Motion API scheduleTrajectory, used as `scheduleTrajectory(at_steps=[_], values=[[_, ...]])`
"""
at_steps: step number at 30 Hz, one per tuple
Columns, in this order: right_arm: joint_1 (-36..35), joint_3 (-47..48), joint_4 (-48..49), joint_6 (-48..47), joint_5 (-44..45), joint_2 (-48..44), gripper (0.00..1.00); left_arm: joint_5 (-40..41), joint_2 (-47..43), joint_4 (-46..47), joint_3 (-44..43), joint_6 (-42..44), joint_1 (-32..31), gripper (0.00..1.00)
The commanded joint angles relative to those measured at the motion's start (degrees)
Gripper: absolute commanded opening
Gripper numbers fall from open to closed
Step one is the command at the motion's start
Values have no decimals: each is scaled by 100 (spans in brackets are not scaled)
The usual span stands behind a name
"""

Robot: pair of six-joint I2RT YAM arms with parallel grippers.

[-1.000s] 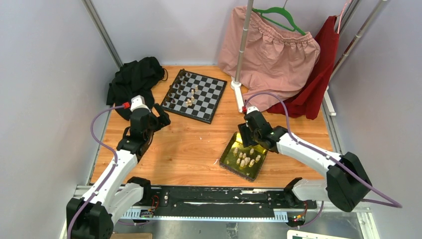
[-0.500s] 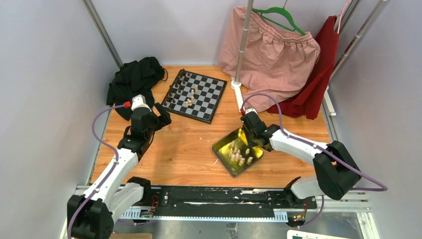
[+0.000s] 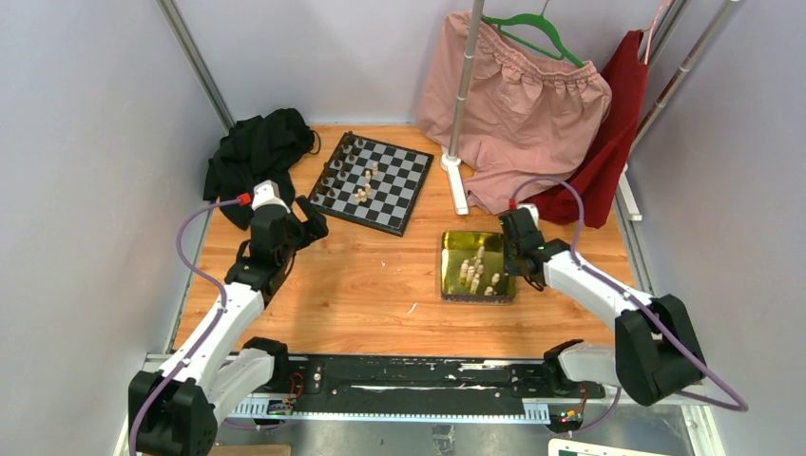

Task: Set up the chess pieces on the board
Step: Move the storage box to the center of the board.

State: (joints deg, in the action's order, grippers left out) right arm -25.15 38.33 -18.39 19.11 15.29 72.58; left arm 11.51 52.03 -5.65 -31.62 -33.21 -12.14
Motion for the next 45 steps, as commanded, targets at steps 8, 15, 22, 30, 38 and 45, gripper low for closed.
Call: scheduleTrajectory(at_steps=[8, 15, 22, 30, 38, 45], values=[[1358, -260, -690, 1730, 1229, -983, 0, -274, -232, 152, -11, -94, -43, 92], [1848, 193, -1153, 2642, 1683, -412, 0, -354, -284, 134, -16, -115, -43, 92], [2667, 592, -1430, 3100, 1519, 284, 0, -378, -276, 142, -12, -108, -43, 92], [2989, 731, -1419, 2993, 1598, 419, 0, -308, -224, 143, 39, -118, -43, 93], [2989, 552, -1150, 2560, 1312, 129, 48, -353, -300, 63, 33, -122, -43, 100], [2972, 504, -1131, 2193, 977, -647, 63, -288, -523, -95, -4, -143, -43, 100]])
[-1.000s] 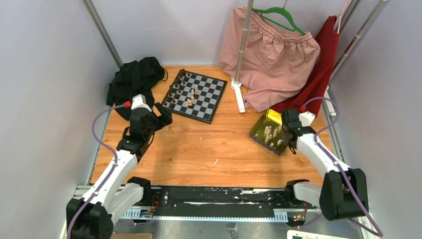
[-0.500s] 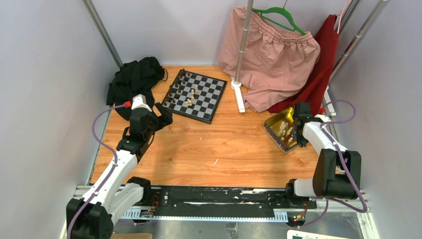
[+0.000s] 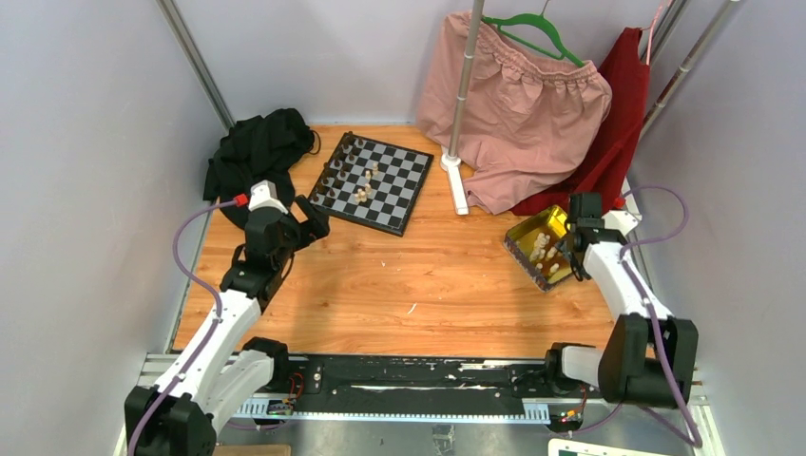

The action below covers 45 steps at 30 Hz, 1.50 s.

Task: Set up the chess pieces on the board
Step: Move the storage box to the center of the board, then move the chessboard to the center of the board.

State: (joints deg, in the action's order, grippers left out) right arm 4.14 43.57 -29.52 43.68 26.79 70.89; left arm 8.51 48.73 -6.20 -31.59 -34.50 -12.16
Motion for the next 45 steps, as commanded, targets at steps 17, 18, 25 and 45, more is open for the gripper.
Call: scheduleTrajectory(at_steps=[17, 18, 25, 45], values=[[-2382, 1295, 983, -1920, -1901, -224, 73, 490, 229, -12, -590, -170, -40, 100], [-2477, 1429, 1101, -1942, -2089, 54, 73, 542, 319, 1, -651, -142, -40, 100], [-2802, 2107, 2268, -1920, -3390, 1657, 72, 857, 1065, 161, -939, 38, -12, 100], [-2805, 2806, 4843, -733, -4923, 4039, 71, 537, 1363, 1309, -551, -654, 438, 100]])
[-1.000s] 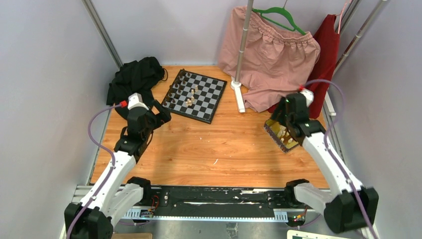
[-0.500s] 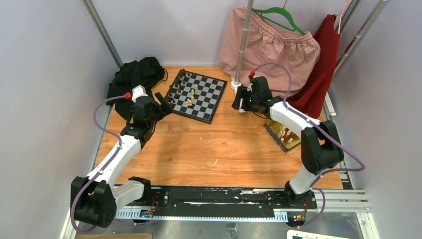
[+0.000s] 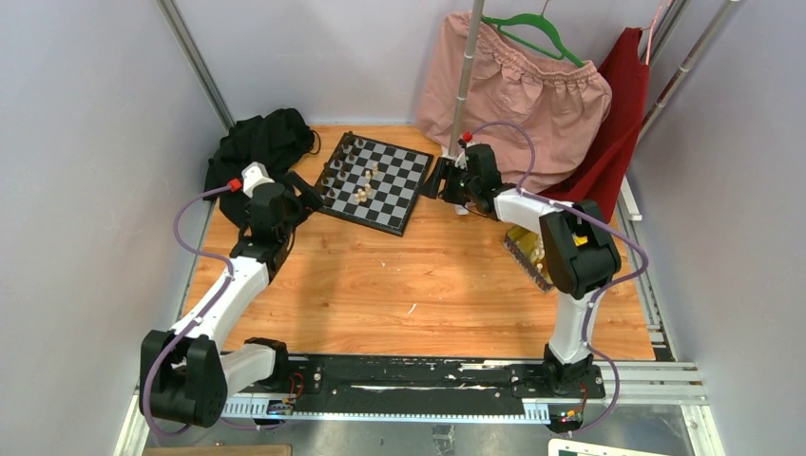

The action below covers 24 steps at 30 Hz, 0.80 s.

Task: Set up the chess pieces on the board
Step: Move the chessboard to the center of the board.

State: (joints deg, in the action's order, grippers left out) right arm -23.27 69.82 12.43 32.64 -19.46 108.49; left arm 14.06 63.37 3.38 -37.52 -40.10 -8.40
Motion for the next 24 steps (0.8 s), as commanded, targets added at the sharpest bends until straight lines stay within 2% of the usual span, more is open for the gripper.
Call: scheduleTrajectory(at_steps=[1, 13, 24], values=[[-65, 203, 733, 419, -325, 389, 71, -18, -124, 364, 49, -95, 66, 100], [-4, 522, 961, 595, -364, 921, 70, -53, -168, 674, 302, -112, 84, 100], [-7, 787, 1174, 927, -462, 1463, 64, 32, -324, 760, 445, -61, 85, 100]])
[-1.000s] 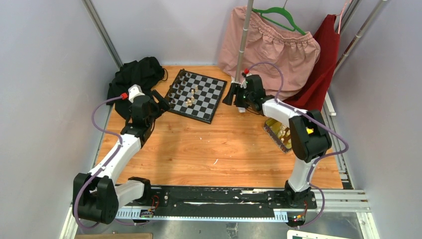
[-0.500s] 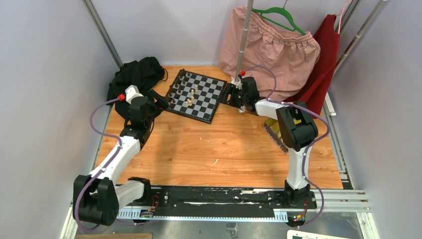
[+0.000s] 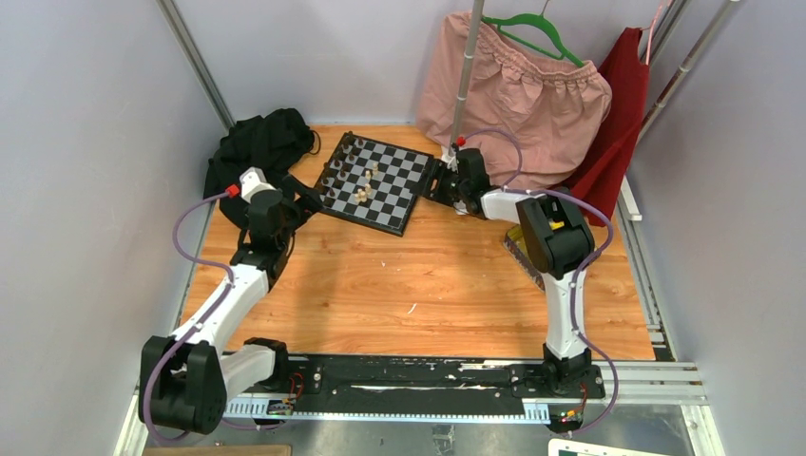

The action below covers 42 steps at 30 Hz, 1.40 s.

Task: Set up the chess pieces on the board
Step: Move the chessboard to the center of the board.

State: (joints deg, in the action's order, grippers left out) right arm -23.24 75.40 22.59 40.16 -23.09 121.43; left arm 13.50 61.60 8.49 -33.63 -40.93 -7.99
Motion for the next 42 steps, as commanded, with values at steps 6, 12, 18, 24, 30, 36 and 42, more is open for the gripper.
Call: scheduleTrajectory(at_steps=[6, 12, 18, 24, 30, 36, 42], values=[[-53, 412, 173, 236, -137, 392, 62, 126, -188, 305, 122, 19, 43, 100], [-91, 528, 200, 353, -200, 576, 58, 144, -189, 345, 189, 23, 43, 100], [-106, 329, 373, 532, -187, 613, 54, 162, -199, 342, 215, 32, 41, 100], [-147, 171, 641, 747, -235, 678, 44, 200, -243, 344, 277, 58, 43, 100], [-176, 75, 726, 866, -275, 685, 33, 273, -327, 343, 363, 50, 43, 100], [-171, -121, 795, 869, -257, 590, 27, 344, -398, 344, 452, 23, 43, 100], [-168, -305, 860, 870, -257, 494, 14, 442, -497, 313, 536, -18, 43, 99]])
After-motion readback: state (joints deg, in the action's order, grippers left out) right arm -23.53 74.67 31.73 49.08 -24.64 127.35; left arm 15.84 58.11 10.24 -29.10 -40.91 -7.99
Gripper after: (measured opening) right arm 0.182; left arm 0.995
